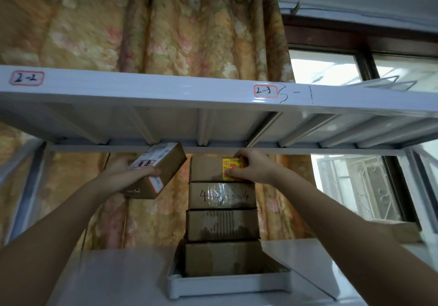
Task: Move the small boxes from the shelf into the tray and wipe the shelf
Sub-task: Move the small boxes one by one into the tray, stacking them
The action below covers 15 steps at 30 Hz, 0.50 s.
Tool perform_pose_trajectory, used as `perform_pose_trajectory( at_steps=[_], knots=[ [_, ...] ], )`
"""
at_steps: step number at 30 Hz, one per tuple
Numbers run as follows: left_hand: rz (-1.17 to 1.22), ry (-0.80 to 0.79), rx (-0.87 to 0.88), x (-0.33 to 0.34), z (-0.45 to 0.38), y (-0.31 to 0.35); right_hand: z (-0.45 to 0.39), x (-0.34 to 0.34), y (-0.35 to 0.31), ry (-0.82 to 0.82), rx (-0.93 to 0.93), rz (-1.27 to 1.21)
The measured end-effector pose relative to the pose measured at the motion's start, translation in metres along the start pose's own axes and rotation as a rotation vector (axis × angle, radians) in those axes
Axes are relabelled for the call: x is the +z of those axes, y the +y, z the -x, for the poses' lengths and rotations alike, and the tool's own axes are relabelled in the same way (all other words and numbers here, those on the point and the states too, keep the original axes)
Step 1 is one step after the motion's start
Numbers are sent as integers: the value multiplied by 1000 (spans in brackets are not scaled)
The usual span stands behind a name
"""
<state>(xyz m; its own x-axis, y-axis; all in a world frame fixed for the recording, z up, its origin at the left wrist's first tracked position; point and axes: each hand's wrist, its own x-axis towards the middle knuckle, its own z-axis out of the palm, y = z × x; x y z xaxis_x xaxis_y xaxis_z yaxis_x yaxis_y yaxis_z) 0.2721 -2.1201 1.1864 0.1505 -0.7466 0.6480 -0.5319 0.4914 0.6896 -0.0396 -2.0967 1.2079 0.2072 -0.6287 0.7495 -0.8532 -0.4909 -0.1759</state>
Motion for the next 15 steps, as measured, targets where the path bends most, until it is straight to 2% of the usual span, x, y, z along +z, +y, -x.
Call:
perform_pose_trajectory(
  at_steps=[7,11,15],
  knots=[
    [-8,18,8,-1,16,36,5,-5,-1,-8,7,-77],
    [32,46,-14,-5,12,47,1,-9,-7,-23,-3,-27],
    [-32,127,0,-3,9,71,-12,-10,-20,-43,14,-34]
  ],
)
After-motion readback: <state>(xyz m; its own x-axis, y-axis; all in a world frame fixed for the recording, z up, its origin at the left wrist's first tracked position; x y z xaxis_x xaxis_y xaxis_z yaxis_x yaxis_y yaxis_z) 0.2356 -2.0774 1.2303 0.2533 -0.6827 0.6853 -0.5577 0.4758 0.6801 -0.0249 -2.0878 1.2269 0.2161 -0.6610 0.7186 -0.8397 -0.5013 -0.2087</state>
